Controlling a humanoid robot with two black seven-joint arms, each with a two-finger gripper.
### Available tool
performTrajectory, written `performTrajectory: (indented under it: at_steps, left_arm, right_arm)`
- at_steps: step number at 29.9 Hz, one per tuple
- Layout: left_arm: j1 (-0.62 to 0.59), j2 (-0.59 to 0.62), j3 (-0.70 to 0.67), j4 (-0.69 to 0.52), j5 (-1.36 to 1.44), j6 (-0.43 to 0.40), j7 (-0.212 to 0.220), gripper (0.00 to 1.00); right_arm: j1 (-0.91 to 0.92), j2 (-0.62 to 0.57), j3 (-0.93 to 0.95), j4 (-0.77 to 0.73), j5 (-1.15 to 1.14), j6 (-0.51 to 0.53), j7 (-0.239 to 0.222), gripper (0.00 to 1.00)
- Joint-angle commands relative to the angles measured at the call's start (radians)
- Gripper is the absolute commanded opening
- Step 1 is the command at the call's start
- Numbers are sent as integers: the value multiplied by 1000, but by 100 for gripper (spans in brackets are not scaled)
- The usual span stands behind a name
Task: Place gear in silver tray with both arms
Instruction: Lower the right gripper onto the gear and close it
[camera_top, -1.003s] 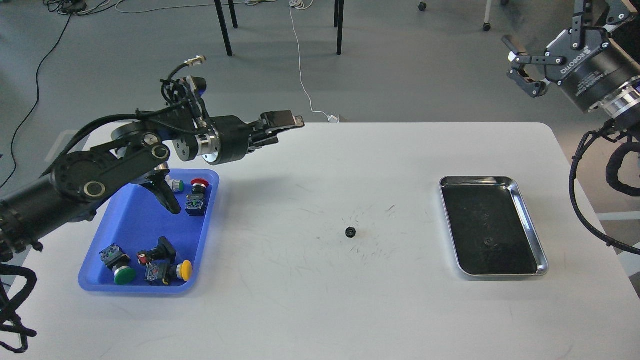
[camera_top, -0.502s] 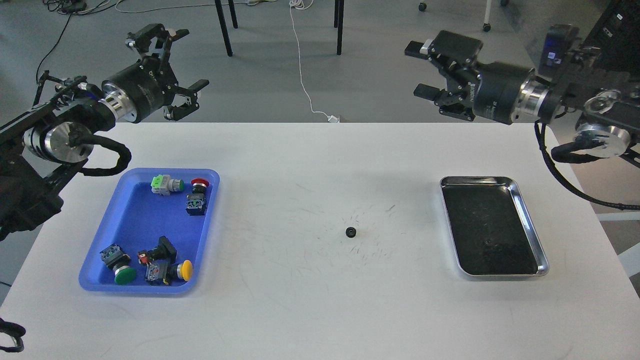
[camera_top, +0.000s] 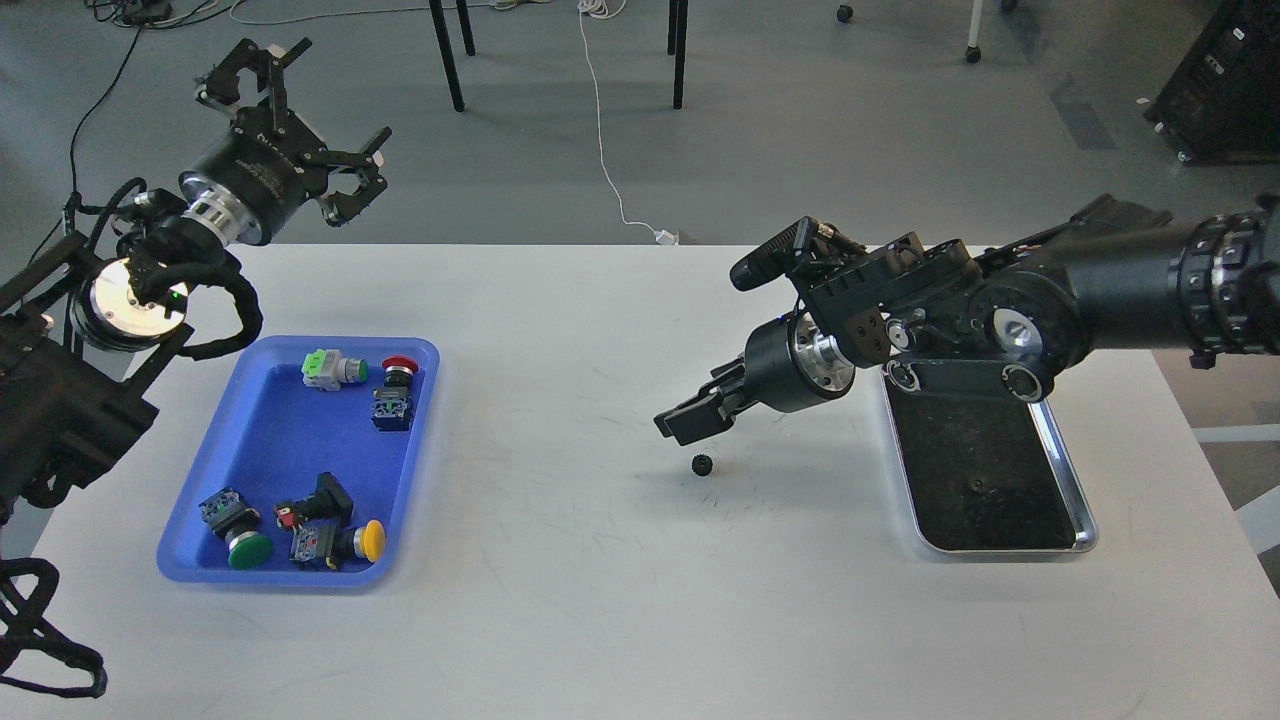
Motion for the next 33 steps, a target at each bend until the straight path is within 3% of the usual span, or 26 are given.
performTrajectory:
  at_steps: [1, 7, 14, 20, 28, 33]
  left_arm:
    - [-1, -1, 3, 1, 1, 0, 1, 98]
    - [4, -3, 3, -8, 3, 1, -1, 98]
    - [10, -6, 1, -10, 4, -5, -3, 98]
    - [10, -3, 6, -11, 9, -7, -30, 98]
    - [10, -1, 7, -13, 9, -7, -32, 98]
    - [10, 2, 7, -13, 9, -8, -32, 98]
  right_arm:
    - [-17, 45, -67, -13, -2, -42, 8, 93]
    - [-71, 94, -126, -53, 1, -63, 8, 92]
    - [-134, 99, -132, -130, 6, -66, 6, 75]
    - [-146, 99, -130, -148, 11, -68, 6, 62]
    - [-180, 99, -120, -155, 17, -74, 8, 54]
    - [-197, 99, -117, -168, 17, -143, 8, 54]
